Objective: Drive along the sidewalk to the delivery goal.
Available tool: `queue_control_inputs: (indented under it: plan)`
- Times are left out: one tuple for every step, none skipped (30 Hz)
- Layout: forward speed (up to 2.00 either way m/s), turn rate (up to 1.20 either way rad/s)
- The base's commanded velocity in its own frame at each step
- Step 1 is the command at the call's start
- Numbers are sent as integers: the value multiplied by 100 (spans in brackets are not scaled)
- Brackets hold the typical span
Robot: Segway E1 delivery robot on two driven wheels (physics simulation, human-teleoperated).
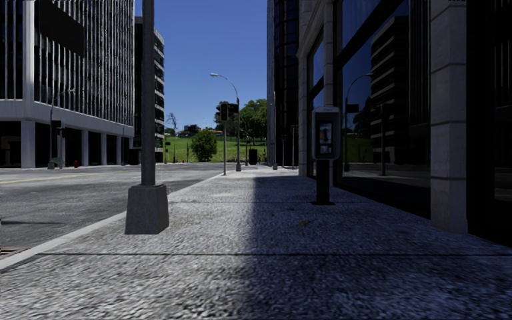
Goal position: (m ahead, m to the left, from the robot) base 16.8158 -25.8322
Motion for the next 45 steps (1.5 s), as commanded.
queue_control_inputs:
  plan:
    - [197, 0]
    - [197, 0]
    - [197, 0]
    - [197, 0]
    - [197, 0]
    - [197, 0]
    - [197, 0]
    - [197, -5]
    - [197, -17]
    - [197, -17]
    - [197, -28]
    - [197, -31]
    - [197, -30]
    - [197, -17]
    - [197, -17]
    - [197, -4]
    - [197, 0]
    - [197, 0]
    - [197, 0]
    - [197, 0]
    - [197, 0]
    - [197, 0]
    - [197, 0]
    - [197, 0]
    - [197, 0]
    - [197, 0]
    - [197, 0]
    - [197, 0]
    - [197, 0]
    - [197, 0]
    - [197, 0]
    - [197, 0]
    - [200, 0]
    - [200, 0]
    - [200, 0]
    - [200, 0]
    - [200, 0]
    - [200, 0]
    - [200, 0]
    - [200, 0]
    - [200, 0]
    - [200, 0]
    - [200, 0]
    - [200, 0]
    - [200, 0]
